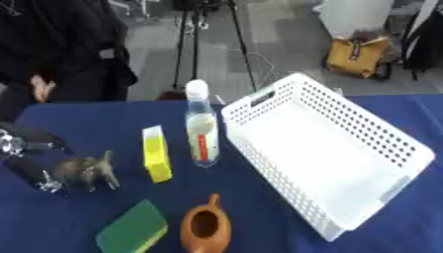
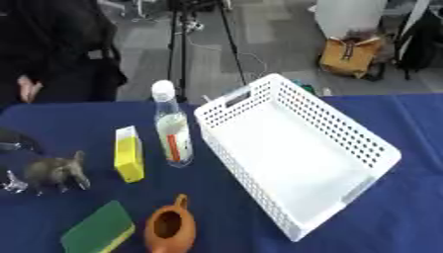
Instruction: Pick up objects on the table and place them in the box.
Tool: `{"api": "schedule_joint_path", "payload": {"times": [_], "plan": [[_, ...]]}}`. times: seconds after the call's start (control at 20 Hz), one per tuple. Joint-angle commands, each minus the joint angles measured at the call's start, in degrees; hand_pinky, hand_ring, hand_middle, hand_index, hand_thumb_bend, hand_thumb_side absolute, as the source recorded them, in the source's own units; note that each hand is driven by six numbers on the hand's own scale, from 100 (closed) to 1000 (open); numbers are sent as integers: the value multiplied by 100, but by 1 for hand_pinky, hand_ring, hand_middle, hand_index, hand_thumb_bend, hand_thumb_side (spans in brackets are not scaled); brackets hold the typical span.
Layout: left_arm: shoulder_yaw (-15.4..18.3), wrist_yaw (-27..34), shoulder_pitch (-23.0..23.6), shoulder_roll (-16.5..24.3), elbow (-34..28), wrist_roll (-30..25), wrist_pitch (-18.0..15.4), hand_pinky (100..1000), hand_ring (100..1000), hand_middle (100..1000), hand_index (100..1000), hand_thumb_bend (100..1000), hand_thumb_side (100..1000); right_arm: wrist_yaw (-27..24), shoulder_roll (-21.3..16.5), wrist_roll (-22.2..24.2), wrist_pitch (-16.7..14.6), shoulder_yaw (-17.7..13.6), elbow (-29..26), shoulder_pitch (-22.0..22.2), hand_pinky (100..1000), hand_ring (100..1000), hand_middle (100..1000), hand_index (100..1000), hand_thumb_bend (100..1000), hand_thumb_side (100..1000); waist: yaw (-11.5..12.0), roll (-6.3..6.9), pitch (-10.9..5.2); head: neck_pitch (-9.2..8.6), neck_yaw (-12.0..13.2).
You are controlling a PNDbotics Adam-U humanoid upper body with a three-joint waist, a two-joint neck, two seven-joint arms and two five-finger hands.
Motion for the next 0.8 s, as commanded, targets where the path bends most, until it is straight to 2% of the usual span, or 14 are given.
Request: {"api": "schedule_joint_path", "payload": {"times": [0.05,0.3,0.8], "plan": [[53,-273,-220,88,244,108,0,1000,1000,1000,1000,643,734,-57,-88,0,-23,0,-65,-60,637,663,582,582,100,568,-22,-15,-83,-91,25],[119,-689,-409,-66,629,247,-46,1000,1000,1000,1000,626,760,-66,-85,18,-33,3,-65,-56,636,661,581,582,100,565,-48,-26,-63,-120,28],[176,-946,-584,-275,1152,242,-109,1000,1000,1000,1000,651,747,-80,-80,-15,-39,1,-65,-67,637,661,581,582,100,581,-116,-25,-1,-153,49]]}}
